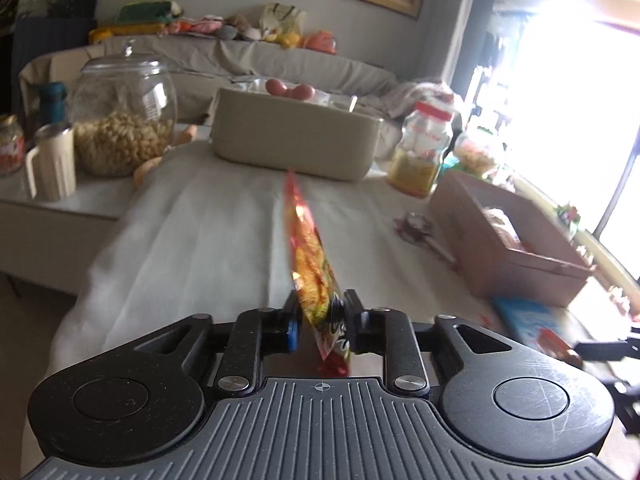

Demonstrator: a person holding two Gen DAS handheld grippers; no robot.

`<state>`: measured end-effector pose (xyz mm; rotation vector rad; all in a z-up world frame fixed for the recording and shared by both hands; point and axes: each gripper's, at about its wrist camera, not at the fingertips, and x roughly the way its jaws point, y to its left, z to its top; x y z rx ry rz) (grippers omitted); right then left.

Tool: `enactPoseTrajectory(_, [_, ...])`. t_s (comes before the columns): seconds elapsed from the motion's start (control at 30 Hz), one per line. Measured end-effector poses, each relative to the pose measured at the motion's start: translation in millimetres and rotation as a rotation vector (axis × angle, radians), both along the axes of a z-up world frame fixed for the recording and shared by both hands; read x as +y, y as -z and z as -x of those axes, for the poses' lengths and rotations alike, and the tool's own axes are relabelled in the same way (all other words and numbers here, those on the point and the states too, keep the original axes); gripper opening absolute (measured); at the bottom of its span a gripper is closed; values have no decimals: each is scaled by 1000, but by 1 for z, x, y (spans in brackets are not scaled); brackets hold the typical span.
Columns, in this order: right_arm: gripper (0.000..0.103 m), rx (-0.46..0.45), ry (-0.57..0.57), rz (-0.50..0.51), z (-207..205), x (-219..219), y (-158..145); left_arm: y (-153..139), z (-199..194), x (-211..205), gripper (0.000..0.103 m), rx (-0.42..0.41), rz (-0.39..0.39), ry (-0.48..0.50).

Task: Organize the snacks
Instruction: 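Carry the snack tray with the right tool while the left tool carries the chicken bag into the box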

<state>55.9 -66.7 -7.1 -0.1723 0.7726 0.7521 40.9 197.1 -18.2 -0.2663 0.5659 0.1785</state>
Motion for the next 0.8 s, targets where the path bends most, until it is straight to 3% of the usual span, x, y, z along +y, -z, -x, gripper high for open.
enactPoseTrajectory(0.23, [52, 47, 22, -11, -8, -4, 17, 6, -36, 6, 28, -42, 15, 7])
enactPoseTrajectory(0.5, [53, 34, 52, -4, 0, -14, 20, 17, -89, 14, 32, -68, 13, -90])
enactPoseTrajectory(0.7, [53, 28, 100, -16, -3, -26, 17, 8, -99, 42, 23, -86, 203, -111])
enactPoseTrajectory(0.8, [53, 23, 113, -25, -6, -29, 15, 2, -87, 40, 22, -100, 214, -59])
